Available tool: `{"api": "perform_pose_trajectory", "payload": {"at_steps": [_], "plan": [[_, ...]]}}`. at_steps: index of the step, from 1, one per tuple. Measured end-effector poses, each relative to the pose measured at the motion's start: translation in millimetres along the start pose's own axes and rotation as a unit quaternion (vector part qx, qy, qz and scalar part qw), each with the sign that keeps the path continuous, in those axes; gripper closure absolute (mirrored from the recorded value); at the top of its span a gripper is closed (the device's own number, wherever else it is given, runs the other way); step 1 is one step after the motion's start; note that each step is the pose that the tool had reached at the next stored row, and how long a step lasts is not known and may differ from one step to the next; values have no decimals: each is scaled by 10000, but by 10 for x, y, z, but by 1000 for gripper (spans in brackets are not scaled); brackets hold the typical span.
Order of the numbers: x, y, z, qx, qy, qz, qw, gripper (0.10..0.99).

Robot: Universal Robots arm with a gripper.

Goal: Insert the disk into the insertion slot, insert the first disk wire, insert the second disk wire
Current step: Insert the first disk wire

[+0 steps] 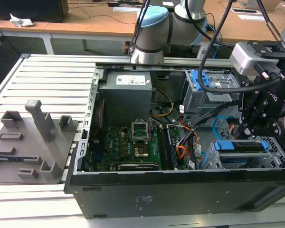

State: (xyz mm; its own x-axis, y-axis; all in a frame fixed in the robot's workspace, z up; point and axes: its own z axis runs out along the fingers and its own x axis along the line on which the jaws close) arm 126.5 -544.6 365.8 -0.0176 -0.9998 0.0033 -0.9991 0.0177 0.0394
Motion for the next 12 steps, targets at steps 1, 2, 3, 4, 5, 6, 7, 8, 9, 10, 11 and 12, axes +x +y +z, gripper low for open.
{"api": "perform_pose_trajectory", "payload": {"at_steps": [1,2,3,4,5,6,7,8,9,10,11,12], "plan": [[0,-1,0,0,0,0,10000,980],[0,-1,0,0,0,0,10000,980],[0,-2,0,0,0,0,10000,980],[0,-3,0,0,0,0,10000,918],[0,-3,1,0,0,0,10000,918],[0,-4,0,0,0,0,10000,851],[0,-4,0,0,0,0,10000,851],[0,-4,0,0,0,0,10000,784],[0,-5,1,0,0,0,10000,784],[0,-6,0,0,0,0,10000,784],[0,-12,0,0,0,-2,10000,784],[0,-25,0,0,0,-1,10000,784]]}}
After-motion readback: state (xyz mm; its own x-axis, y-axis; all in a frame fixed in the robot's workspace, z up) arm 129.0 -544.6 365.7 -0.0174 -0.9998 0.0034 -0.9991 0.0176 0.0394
